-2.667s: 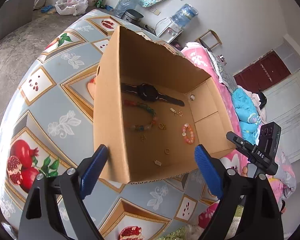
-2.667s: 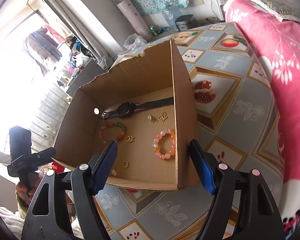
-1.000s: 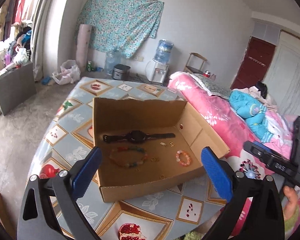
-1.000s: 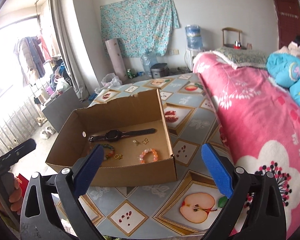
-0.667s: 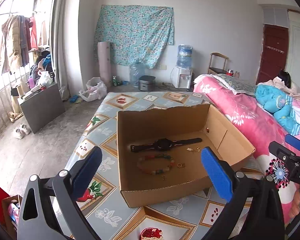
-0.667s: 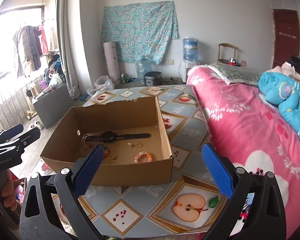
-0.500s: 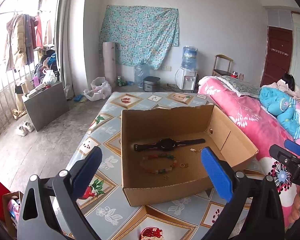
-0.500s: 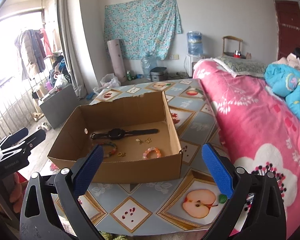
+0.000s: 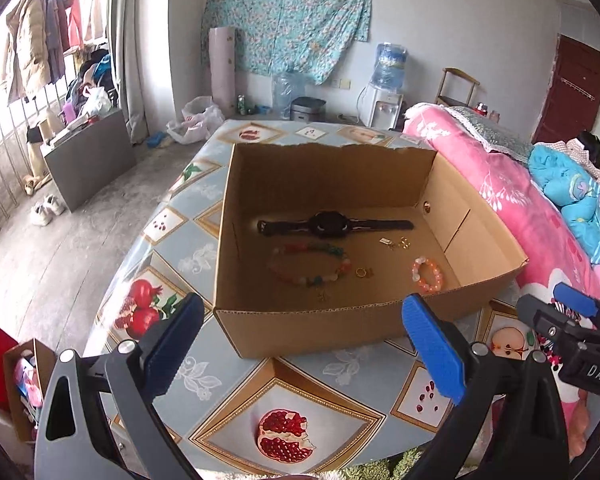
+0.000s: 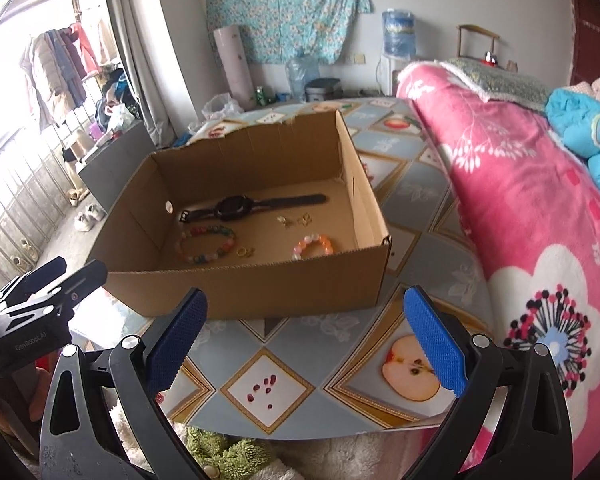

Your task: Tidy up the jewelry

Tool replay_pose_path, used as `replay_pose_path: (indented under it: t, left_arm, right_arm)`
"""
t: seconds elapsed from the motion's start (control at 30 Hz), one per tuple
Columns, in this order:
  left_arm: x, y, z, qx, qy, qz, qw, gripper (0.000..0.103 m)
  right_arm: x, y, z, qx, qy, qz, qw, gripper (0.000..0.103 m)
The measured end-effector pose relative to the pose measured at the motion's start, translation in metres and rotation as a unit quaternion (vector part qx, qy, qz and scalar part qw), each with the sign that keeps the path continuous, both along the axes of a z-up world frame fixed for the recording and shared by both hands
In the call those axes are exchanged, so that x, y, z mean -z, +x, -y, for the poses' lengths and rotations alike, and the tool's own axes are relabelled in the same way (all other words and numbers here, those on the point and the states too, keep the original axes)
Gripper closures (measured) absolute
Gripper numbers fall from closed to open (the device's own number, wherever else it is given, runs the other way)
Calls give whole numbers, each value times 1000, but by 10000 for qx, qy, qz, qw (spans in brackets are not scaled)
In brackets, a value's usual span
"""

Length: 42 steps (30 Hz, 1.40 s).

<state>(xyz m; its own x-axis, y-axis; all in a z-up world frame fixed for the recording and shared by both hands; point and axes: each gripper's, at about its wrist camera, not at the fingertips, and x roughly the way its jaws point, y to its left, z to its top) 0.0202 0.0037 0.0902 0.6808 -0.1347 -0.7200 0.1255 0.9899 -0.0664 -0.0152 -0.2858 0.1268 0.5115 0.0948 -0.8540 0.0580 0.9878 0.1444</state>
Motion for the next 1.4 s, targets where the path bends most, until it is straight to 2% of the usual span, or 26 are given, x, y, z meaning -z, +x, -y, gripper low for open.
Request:
replay_pose_path:
  t: [0.5, 1.4]
  left_arm:
    - [17, 11, 8, -132, 19, -654, 9978, 6]
    - [25, 16, 6, -214, 74, -877, 9959, 6]
  right_arm:
    - [11, 6, -12, -402, 13, -240, 9989, 8]
    - [13, 10, -17, -447, 3, -269, 9986, 8]
